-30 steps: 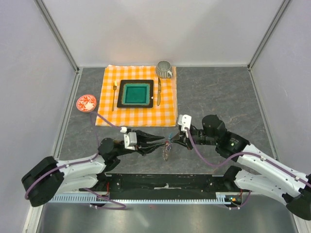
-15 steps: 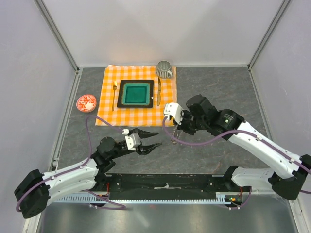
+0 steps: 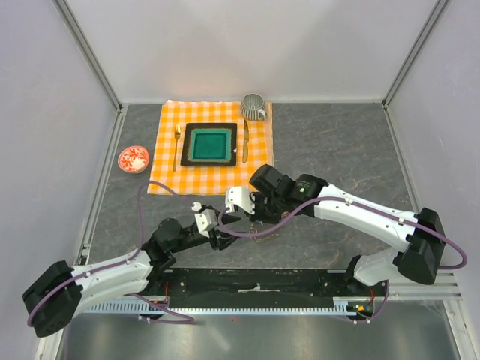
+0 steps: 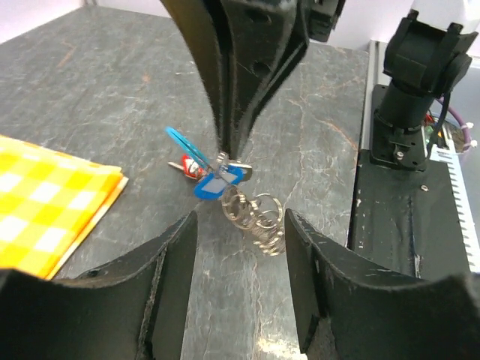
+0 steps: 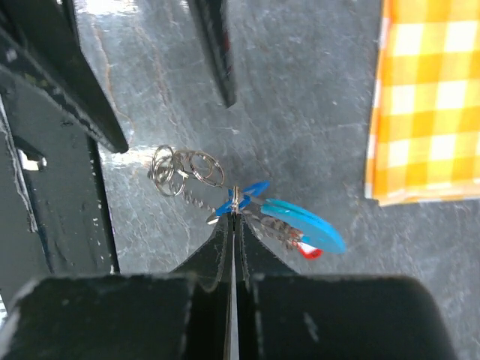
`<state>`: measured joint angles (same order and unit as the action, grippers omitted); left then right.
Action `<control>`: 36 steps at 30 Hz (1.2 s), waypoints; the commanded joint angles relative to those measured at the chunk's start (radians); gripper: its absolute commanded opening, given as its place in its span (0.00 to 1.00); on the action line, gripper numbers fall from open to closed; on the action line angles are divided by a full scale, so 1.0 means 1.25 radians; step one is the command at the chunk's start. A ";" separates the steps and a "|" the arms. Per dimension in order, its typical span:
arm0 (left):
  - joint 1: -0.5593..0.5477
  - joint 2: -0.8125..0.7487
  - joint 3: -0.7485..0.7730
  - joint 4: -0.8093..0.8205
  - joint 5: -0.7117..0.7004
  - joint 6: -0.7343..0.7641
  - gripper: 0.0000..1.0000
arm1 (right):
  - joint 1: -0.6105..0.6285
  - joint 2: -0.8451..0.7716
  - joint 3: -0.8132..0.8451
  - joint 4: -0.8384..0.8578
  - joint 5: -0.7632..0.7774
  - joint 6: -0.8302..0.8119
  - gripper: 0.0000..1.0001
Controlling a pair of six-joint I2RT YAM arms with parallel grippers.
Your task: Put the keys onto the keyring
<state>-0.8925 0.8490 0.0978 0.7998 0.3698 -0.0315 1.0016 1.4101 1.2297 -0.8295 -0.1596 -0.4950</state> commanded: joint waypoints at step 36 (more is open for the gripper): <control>-0.004 0.159 0.080 -0.041 0.189 0.110 0.38 | 0.037 -0.087 -0.256 0.294 -0.179 -0.022 0.00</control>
<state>-0.8913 1.0245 0.1280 0.7605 0.5625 0.0505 1.0378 1.3182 0.9119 -0.5125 -0.3618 -0.5209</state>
